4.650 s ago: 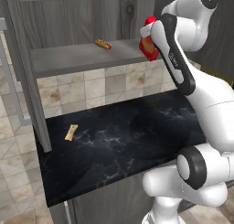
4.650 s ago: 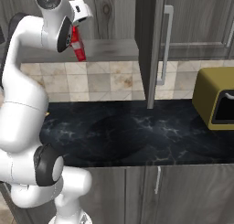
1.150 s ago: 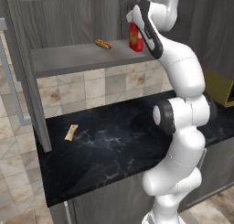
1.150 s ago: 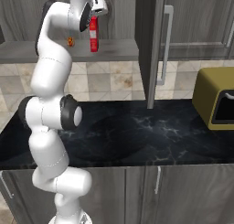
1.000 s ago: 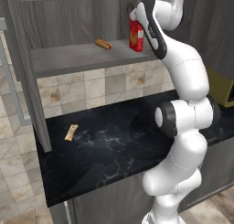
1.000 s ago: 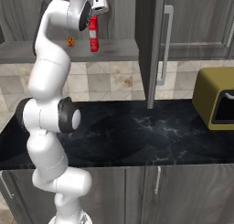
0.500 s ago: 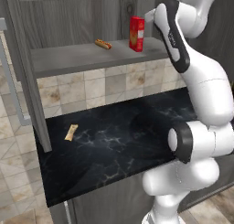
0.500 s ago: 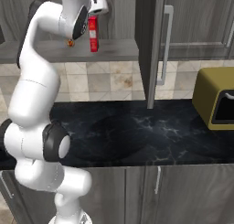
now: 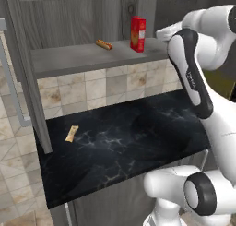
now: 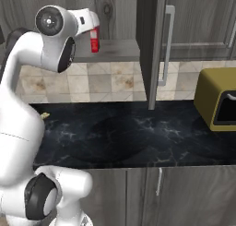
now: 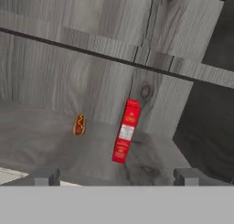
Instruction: Pick the bar and boxed food from the counter and place them in the cabinets closest to them.
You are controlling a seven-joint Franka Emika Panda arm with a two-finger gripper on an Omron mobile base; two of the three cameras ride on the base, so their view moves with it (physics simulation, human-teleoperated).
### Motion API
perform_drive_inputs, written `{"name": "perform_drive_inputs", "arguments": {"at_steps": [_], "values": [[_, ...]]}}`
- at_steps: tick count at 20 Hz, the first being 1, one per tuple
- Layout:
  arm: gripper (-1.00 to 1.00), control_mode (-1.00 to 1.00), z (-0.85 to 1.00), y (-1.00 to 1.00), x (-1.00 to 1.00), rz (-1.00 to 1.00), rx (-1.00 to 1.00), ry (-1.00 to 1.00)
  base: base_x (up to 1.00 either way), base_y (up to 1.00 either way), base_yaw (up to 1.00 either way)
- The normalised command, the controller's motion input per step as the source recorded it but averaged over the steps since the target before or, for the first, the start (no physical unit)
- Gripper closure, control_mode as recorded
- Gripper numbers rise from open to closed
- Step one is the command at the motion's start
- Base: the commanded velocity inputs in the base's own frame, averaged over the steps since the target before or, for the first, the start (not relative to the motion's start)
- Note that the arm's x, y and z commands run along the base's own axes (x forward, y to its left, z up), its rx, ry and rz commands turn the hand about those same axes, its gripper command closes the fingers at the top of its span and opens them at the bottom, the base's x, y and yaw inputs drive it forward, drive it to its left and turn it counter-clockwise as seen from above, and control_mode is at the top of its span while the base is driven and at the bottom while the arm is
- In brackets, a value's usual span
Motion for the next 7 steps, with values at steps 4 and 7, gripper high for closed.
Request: {"name": "perform_drive_inputs", "arguments": {"at_steps": [4,7], "values": [[-1.0,-1.0,0.03,-0.13,-1.0,0.0,0.09,-0.3,0.0,0.0,0.0],[-1.0,-1.0,0.0,-0.08,-1.0,0.0,0.06,-0.27,0.0,0.0,0.0]]}}
